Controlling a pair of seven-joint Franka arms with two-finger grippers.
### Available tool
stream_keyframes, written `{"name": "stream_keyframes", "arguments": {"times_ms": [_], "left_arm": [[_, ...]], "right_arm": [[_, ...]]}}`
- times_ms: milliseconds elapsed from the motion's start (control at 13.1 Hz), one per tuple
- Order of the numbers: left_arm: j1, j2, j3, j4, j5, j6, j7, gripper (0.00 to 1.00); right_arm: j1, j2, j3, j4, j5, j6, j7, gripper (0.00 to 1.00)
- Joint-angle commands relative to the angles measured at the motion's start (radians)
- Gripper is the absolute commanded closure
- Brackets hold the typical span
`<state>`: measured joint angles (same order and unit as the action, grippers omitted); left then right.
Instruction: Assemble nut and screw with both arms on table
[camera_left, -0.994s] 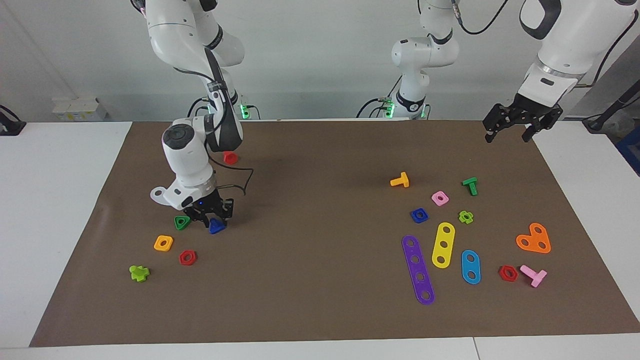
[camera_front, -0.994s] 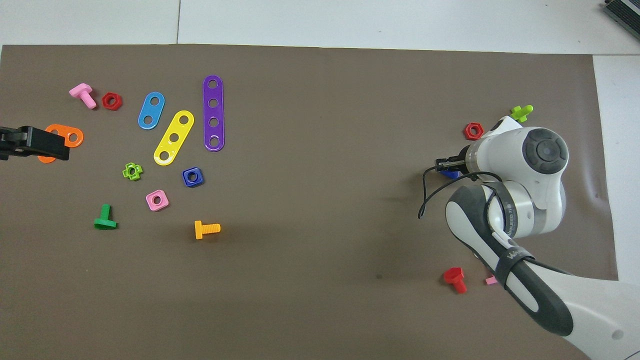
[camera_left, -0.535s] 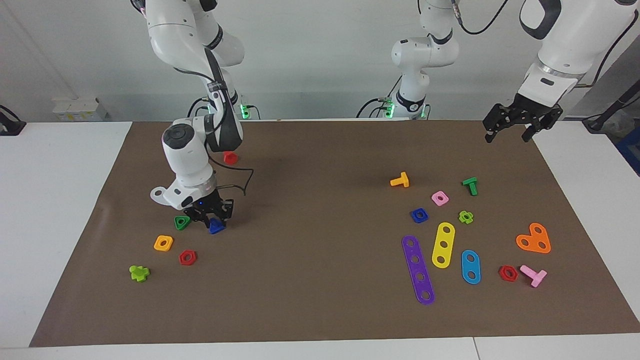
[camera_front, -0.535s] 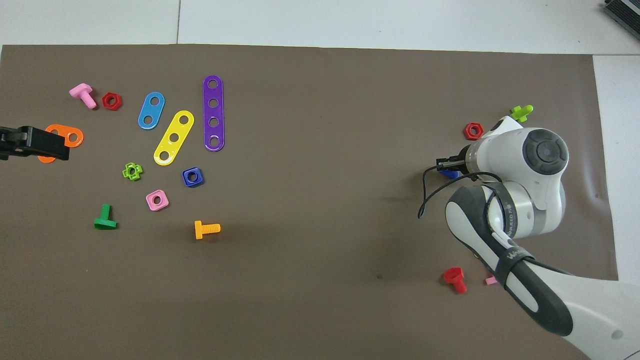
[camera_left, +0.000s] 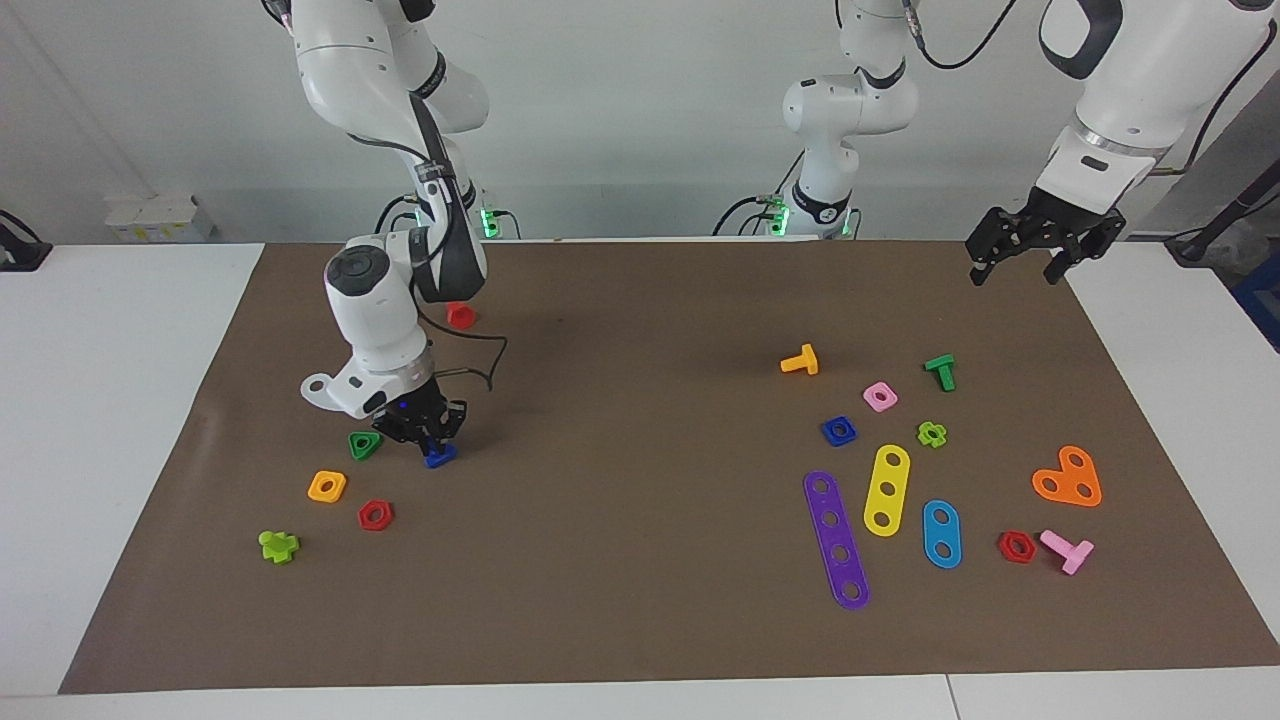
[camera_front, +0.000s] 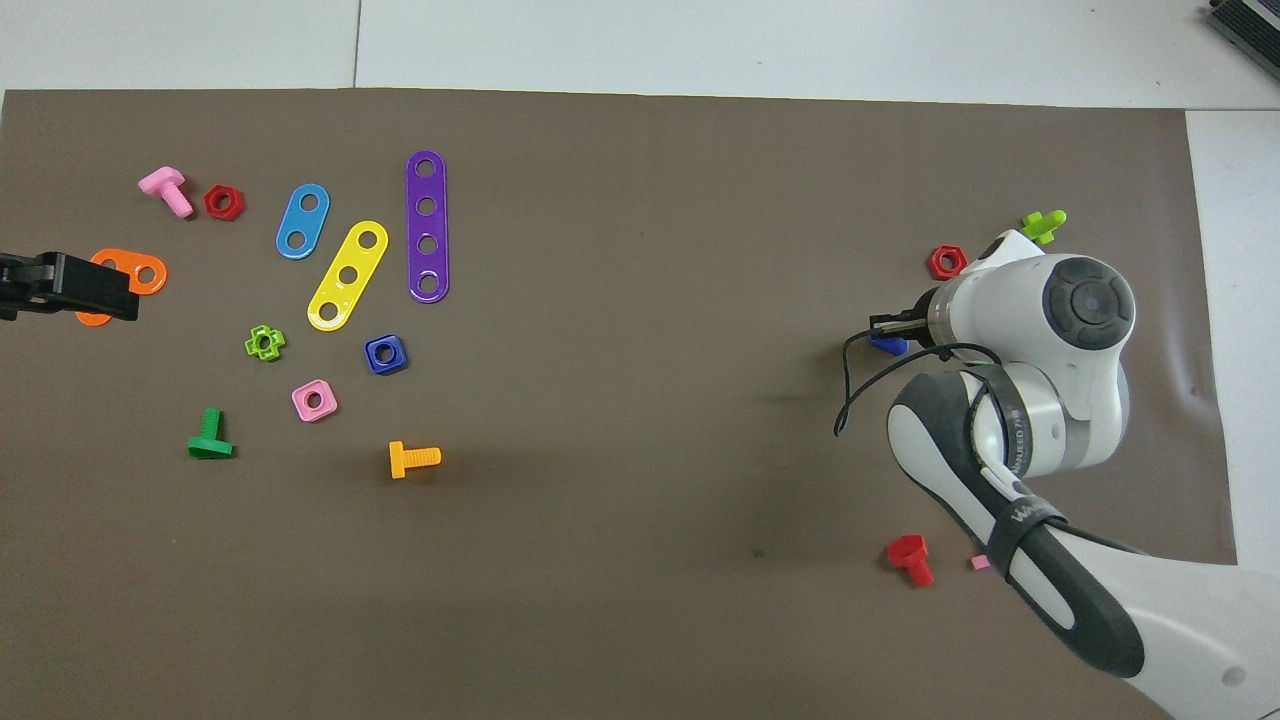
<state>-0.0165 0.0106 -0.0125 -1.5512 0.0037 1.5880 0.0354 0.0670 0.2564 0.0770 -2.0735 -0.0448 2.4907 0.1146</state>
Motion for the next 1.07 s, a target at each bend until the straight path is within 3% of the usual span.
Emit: {"name": "stream_keyframes", "arguments": {"times_ms": [0, 306, 688, 994], "left_arm": [[0.004, -0.026, -0.001, -0.027, 0.013, -0.002, 0.001, 0.00], [0.004, -0.026, -0.001, -0.027, 0.013, -0.002, 0.001, 0.00], [0.004, -0.027, -0.001, -0.027, 0.013, -0.002, 0.001, 0.00], [-0.017, -0.032, -0.012, -0.029, 0.010, -0.026, -0.022, 0.00]], "right_arm": [[0.118, -0.014, 0.004, 0.026, 0.003, -0.026, 0.197, 1.00], [0.278, -0.005, 0.003, 0.082, -0.061, -0.044, 0.466, 1.00], [0.408, 0.069, 0.001, 0.186, -0.115, -0.099, 0.600, 1.00], [0.427, 0.090, 0.001, 0.182, -0.153, -0.099, 0.646, 1.00]]}}
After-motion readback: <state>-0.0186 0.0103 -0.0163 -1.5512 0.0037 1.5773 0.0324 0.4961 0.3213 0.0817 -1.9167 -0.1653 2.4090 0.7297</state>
